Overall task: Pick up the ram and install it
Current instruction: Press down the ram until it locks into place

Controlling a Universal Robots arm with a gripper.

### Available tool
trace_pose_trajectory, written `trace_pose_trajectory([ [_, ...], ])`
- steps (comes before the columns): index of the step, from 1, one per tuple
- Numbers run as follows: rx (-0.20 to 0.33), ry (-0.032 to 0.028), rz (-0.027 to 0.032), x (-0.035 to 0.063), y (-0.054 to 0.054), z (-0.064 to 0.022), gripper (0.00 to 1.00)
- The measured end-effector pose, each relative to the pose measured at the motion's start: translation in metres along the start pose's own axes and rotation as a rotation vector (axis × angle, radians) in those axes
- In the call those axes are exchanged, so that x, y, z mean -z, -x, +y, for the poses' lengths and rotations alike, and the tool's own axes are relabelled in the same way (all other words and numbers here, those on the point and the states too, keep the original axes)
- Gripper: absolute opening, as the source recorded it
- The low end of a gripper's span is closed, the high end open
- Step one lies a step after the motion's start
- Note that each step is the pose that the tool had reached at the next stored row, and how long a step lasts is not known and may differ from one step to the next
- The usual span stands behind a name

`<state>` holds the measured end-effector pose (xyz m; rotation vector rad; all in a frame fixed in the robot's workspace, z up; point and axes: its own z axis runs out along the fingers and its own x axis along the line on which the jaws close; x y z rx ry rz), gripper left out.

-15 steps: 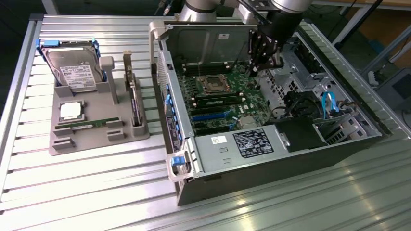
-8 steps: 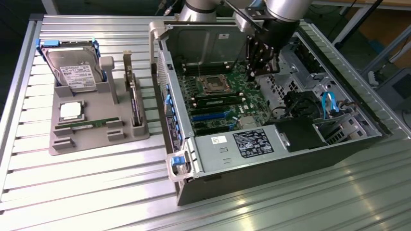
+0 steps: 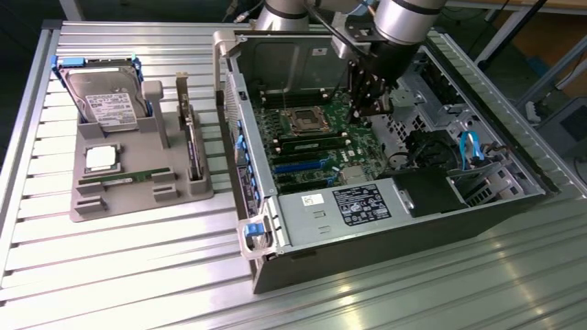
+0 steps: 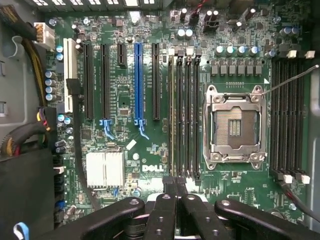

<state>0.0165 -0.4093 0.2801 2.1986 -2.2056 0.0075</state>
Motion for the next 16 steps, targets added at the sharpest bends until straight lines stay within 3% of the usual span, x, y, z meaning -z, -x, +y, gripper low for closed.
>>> trace_pose_trajectory([
  [9, 0.0, 0.0, -0.0001, -0.019, 0.0, -0.0003, 0.1],
  [16, 0.0, -0.0001, -0.0002, -0.0218, 0.001, -0.0021, 0.1],
])
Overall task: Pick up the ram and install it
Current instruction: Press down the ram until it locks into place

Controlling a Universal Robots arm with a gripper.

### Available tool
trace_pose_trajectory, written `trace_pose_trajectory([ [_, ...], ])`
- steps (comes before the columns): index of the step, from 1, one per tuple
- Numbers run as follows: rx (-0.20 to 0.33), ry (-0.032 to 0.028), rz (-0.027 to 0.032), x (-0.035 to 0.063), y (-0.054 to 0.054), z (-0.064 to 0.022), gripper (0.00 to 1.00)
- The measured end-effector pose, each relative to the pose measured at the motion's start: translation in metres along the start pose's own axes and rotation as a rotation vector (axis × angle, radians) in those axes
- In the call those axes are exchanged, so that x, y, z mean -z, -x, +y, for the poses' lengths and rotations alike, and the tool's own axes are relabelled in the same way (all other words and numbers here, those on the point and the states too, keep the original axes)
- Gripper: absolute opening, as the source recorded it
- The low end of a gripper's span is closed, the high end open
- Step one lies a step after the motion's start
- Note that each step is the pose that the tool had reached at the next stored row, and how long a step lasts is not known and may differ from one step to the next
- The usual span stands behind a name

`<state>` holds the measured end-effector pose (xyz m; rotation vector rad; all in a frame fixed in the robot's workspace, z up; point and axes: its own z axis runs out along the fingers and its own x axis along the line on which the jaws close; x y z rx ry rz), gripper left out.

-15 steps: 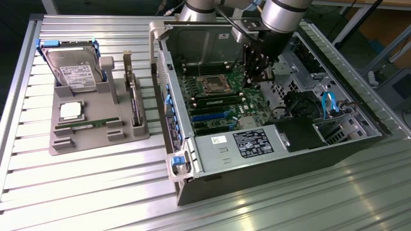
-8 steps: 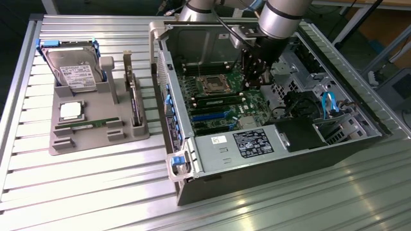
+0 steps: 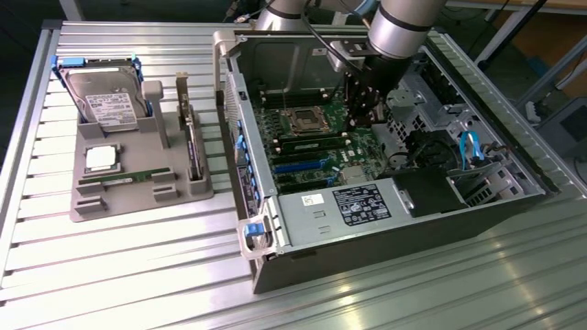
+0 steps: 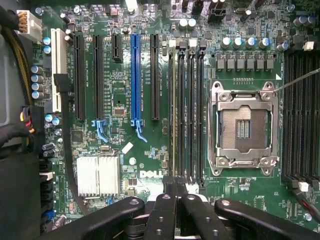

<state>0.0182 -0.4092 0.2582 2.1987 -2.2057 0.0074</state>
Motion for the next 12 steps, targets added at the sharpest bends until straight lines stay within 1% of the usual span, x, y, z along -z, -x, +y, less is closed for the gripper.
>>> trace_pose_trajectory([
  [3, 0.0, 0.0001, 0.0, 0.0001, 0.0, -0.0054, 0.1],
  [4, 0.0, 0.0001, 0.0, 0.0001, 0.0, -0.0054, 0.1],
  [12, 0.0, -0.0001, -0.0001, -0.009, 0.0002, -0.0058, 0.1],
])
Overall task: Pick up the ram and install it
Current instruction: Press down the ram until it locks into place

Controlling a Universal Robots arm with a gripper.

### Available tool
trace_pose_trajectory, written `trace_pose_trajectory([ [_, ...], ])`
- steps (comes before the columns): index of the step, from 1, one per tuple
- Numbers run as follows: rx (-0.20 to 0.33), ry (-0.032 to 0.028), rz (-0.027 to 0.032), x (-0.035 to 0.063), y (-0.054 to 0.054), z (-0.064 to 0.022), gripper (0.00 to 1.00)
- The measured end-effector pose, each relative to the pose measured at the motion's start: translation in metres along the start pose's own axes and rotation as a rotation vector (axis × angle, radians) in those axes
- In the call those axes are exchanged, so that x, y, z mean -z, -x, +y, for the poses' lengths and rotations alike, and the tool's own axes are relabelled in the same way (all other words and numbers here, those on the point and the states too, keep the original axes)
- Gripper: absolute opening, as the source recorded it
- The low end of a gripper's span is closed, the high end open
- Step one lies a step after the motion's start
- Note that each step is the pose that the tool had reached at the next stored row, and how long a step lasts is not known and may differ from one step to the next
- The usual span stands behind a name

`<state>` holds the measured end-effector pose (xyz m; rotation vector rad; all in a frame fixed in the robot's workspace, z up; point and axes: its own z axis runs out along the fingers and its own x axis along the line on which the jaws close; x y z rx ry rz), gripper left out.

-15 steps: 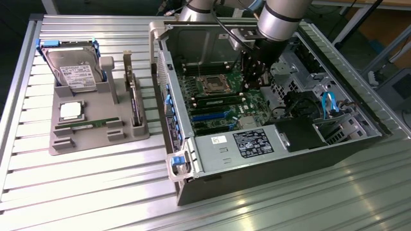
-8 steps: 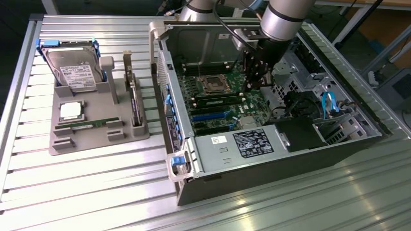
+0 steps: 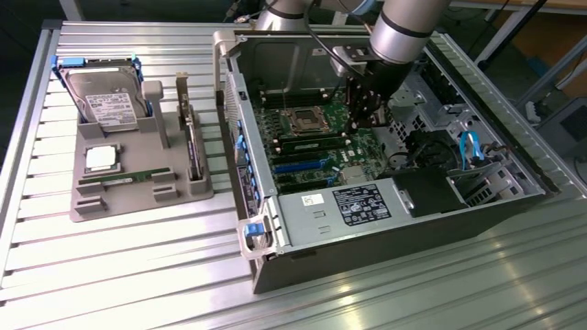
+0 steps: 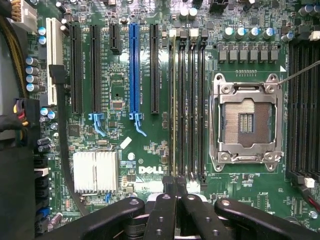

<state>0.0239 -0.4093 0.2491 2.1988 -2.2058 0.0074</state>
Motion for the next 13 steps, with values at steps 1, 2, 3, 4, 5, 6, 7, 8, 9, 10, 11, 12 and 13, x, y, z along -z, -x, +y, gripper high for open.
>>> trace_pose_trajectory([
  [1, 0.0, 0.0, 0.0001, -0.0011, 0.0, 0.0, 0.1],
  [2, 0.0, 0.0, 0.0, -0.0027, 0.0, -0.0001, 0.1],
  [3, 0.0, -0.0001, 0.0001, -0.0055, 0.0, -0.0001, 0.1],
  [4, 0.0, -0.0001, 0.0, -0.0068, 0.0, -0.0001, 0.1],
  [5, 0.0, -0.0002, 0.0, -0.0083, 0.0, -0.0002, 0.1],
  [6, 0.0, -0.0002, 0.0, -0.0098, 0.0, -0.0002, 0.1],
  [7, 0.0, -0.0002, 0.0002, -0.0107, 0.0, -0.0002, 0.1],
  [8, 0.0, -0.0002, 0.0002, -0.0107, 0.0, -0.0002, 0.1],
  [9, 0.0, -0.0002, 0.0, -0.0108, 0.001, -0.0003, 0.1],
  [10, 0.0, -0.0002, 0.0, -0.0109, 0.003, -0.0002, 0.1],
  [11, 0.0, -0.0002, 0.0, -0.011, 0.003, -0.0003, 0.1],
  [12, 0.0, -0.0002, 0.0001, -0.011, 0.003, -0.0002, 0.1],
  [13, 0.0, -0.0002, 0.0001, -0.0113, 0.003, -0.0002, 0.1],
])
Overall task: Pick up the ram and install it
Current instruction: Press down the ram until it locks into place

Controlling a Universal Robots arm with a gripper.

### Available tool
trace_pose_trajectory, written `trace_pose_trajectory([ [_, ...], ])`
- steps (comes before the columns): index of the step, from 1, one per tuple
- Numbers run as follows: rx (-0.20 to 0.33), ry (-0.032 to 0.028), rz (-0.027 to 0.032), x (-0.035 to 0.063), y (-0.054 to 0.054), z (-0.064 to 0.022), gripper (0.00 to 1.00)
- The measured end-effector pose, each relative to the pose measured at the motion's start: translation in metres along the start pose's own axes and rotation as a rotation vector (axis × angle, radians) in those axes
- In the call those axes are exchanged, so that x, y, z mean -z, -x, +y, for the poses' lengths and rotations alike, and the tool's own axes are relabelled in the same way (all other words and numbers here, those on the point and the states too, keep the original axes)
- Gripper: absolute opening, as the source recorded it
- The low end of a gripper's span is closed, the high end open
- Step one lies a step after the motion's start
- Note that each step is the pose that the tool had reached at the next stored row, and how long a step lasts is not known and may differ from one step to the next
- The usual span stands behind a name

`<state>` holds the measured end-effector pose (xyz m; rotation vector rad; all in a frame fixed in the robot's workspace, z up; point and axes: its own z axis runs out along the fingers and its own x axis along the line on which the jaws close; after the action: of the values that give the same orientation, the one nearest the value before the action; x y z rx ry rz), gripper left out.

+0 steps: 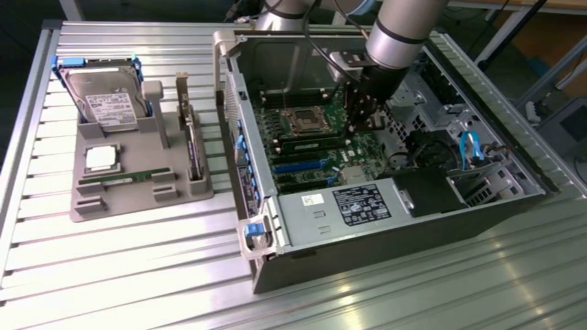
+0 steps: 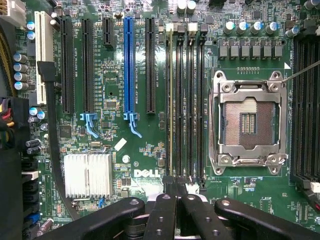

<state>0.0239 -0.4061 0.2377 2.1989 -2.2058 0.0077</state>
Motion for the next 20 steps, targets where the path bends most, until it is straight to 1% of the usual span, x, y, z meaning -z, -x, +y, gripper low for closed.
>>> trace_pose_trajectory([
  [6, 0.0, -0.0006, 0.0002, -0.0038, 0.0001, 0.0, 0.1],
  [20, 0.0, -0.0006, -0.0001, -0.0061, 0.0001, -0.0001, 0.1],
])
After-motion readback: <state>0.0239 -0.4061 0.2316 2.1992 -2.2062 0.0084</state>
